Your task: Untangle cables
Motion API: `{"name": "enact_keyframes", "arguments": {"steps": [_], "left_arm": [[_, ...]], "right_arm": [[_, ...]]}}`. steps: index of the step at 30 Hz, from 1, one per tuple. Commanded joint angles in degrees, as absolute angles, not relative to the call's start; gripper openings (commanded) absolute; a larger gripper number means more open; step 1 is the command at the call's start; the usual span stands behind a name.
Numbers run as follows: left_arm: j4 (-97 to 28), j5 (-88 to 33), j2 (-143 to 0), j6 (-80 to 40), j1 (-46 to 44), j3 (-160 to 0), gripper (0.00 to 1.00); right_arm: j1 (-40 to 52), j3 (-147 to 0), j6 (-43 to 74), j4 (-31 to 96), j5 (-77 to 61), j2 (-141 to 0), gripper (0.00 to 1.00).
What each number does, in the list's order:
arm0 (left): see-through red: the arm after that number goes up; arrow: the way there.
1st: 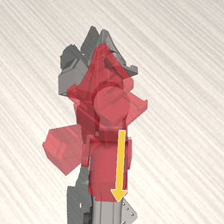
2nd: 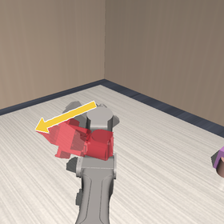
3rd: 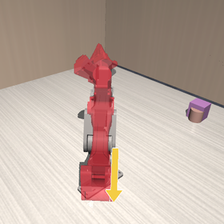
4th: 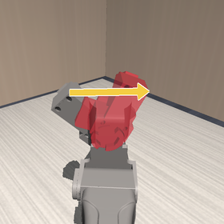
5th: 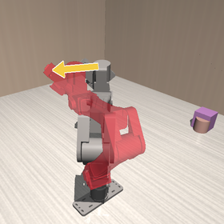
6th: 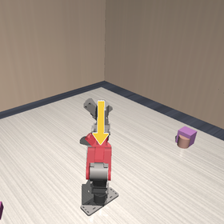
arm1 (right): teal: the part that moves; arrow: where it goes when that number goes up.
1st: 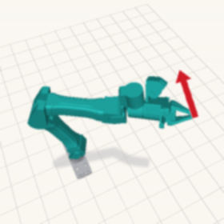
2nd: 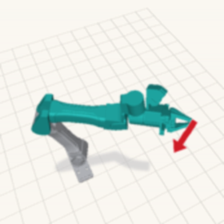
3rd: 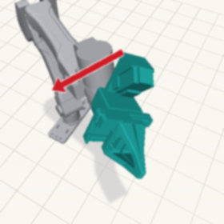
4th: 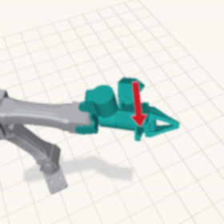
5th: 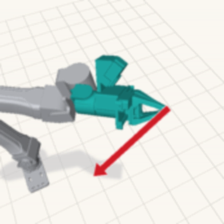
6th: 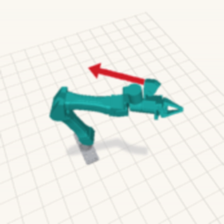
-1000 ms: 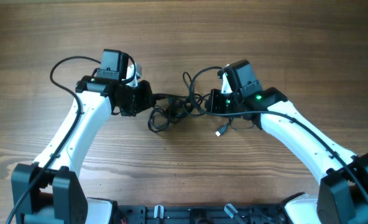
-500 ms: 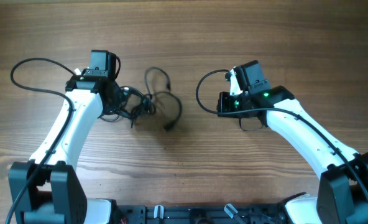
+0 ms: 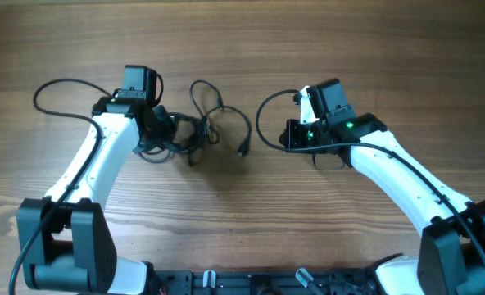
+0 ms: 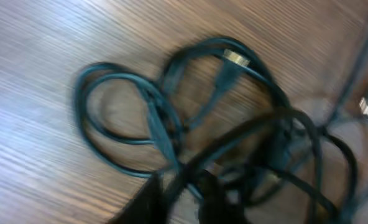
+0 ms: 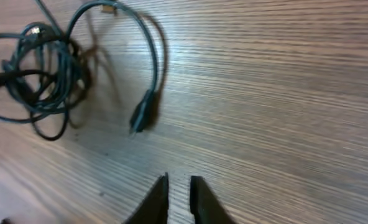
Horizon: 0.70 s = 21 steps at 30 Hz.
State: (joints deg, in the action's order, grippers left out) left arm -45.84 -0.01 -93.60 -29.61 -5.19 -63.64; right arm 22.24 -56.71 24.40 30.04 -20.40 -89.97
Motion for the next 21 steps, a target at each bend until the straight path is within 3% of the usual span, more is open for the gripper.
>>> {"name": "enact_keyframes", "arguments": {"steps": [1, 3, 8, 12, 19, 21], "left_arm": [[-47.3, -9.2, -93.8, -22.2, -4.8, -66.7, 0.6], [-49.1, -11.6, -93.6, -22.2, -4.3, -69.0, 0.69], [-51.1, -13.2, -93.4, -22.3, -4.2, -72.2, 0.7], [-51.1, -10.4, -94.0, -22.5, -4.3, -72.1, 0.64], [-50.8, -9.6, -97.7, -22.9, -4.4, -70.5, 0.63], [-50.0, -10.0, -98.7, -22.9, -5.0, -69.1, 0.49]], "right_arm": [[22.3, -56.6, 23.9, 29.8, -23.2, -90.5, 0.27], [22.3, -56.6, 24.0, 29.8, -23.2, -90.5, 0.29], [22.3, -56.6, 21.8, 29.1, -27.7, -90.5, 0.34], [22.3, -56.6, 19.4, 27.2, -33.1, -90.5, 0.39], [22.3, -56.6, 19.5, 25.5, -33.1, -90.5, 0.4], [22.3, -56.6, 19.4, 25.5, -33.1, -90.5, 0.4]]}}
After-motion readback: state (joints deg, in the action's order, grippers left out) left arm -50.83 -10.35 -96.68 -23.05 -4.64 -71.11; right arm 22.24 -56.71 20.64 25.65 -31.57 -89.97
